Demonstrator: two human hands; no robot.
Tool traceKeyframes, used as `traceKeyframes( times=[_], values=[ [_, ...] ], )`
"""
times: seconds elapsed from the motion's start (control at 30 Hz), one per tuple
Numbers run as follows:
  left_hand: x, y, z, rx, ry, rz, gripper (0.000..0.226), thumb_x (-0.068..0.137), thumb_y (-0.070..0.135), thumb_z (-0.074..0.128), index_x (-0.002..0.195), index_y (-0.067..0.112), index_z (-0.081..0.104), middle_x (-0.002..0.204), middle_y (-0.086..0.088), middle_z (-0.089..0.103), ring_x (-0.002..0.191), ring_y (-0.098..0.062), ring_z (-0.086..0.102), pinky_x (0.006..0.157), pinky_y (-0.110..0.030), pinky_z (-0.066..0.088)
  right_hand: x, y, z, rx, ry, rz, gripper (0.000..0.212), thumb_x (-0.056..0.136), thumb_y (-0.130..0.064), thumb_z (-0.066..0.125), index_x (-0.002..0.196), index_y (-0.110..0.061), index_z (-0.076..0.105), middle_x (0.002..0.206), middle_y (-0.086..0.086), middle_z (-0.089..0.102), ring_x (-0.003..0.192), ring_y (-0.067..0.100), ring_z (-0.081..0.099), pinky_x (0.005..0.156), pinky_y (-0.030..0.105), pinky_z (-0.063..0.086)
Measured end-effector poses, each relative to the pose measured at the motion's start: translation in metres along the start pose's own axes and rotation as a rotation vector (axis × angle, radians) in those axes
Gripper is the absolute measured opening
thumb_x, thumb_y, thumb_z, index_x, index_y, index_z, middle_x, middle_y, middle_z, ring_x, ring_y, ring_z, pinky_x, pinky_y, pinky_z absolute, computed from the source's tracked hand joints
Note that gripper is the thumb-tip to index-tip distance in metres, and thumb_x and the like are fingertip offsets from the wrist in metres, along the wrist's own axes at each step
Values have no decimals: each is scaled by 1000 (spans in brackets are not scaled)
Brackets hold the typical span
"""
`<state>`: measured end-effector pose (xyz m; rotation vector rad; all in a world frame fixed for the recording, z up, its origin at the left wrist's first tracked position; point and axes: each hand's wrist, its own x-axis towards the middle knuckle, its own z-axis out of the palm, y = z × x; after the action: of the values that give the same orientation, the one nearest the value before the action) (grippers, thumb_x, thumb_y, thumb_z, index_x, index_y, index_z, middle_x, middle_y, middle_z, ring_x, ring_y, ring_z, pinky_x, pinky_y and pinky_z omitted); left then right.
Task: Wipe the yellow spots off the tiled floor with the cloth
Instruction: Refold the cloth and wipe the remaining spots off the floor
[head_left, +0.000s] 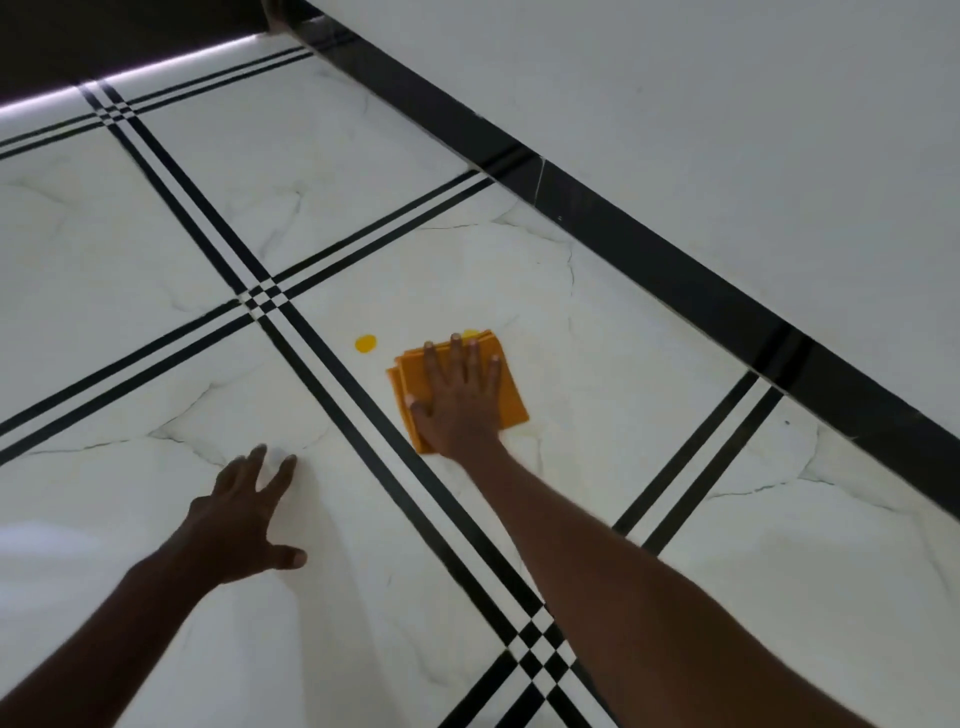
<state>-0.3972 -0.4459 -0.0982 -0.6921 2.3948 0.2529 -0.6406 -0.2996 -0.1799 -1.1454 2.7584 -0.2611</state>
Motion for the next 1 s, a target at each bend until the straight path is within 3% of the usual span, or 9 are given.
traceKeyframes(
  times=[0.13, 0.23, 0.33, 0.47, 0.6, 0.7, 0.8, 0.9, 1.0],
  values=[
    [24, 10, -16, 34, 55, 25, 143, 66, 79, 70, 156, 23, -25, 164, -13, -29, 154, -35, -14, 119, -55, 23, -83, 55, -7, -2, -34, -44, 76, 98, -65, 35, 164, -31, 19, 173, 9, 17, 159, 35, 14, 124, 63, 13],
    [42, 26, -12, 31, 81, 45, 146, 63, 79, 72, 156, 22, -25, 163, -15, -29, 154, -37, -16, 120, -57, 17, -152, 136, -25, -78, -32, 150, 76, 100, -68, 18, 165, -31, 12, 173, 9, 14, 158, 37, 15, 123, 64, 16],
    [43, 30, -1, 33, 158, 27, 145, 64, 77, 73, 156, 24, -25, 164, -14, -28, 154, -36, -16, 122, -55, 15, -149, 195, -43, -131, -19, 369, 79, 100, -67, 10, 165, -23, 12, 170, 17, 21, 154, 44, 24, 122, 66, 18],
    [46, 26, 1, 39, 158, 39, 144, 64, 79, 72, 156, 25, -26, 164, -13, -28, 154, -36, -16, 121, -54, 16, -56, 163, -35, -21, 98, 610, 82, 96, -63, 15, 164, -17, 20, 166, 27, 24, 151, 52, 24, 119, 72, 17],
    [48, 24, 5, 6, 183, 54, 146, 61, 80, 73, 156, 26, -24, 165, -12, -25, 155, -35, -13, 121, -55, 18, -9, 41, -5, -3, 182, 317, 78, 94, -60, 32, 159, -19, 36, 165, 22, 32, 150, 48, 31, 122, 68, 15],
    [46, 19, 2, -26, 180, 73, 147, 58, 81, 73, 156, 27, -23, 166, -10, -24, 155, -34, -11, 120, -55, 21, -57, -3, -1, 19, 92, 86, 77, 96, -59, 40, 164, -26, 22, 171, 14, 19, 158, 38, 13, 124, 64, 9],
    [45, 15, 0, -32, 183, 79, 146, 56, 86, 69, 157, 31, -22, 167, -8, -21, 156, -32, -8, 119, -54, 25, -139, 45, -6, -11, 71, 111, 74, 100, -61, 36, 164, -29, 18, 174, 6, 12, 161, 32, 5, 126, 61, 8],
    [43, 16, 2, -49, 196, 91, 145, 57, 85, 70, 158, 31, -20, 168, -8, -19, 156, -32, -6, 120, -54, 24, -204, 121, -22, -76, 61, 359, 76, 100, -61, 30, 165, -26, 16, 173, 10, 14, 158, 39, 14, 126, 62, 10],
    [41, 16, 4, -29, 215, 71, 142, 60, 82, 71, 159, 30, -17, 168, -9, -18, 156, -32, -6, 120, -53, 22, -198, 152, -29, -39, 82, 571, 78, 100, -61, 22, 166, -21, 10, 170, 20, 16, 155, 46, 18, 123, 67, 12]
  ],
)
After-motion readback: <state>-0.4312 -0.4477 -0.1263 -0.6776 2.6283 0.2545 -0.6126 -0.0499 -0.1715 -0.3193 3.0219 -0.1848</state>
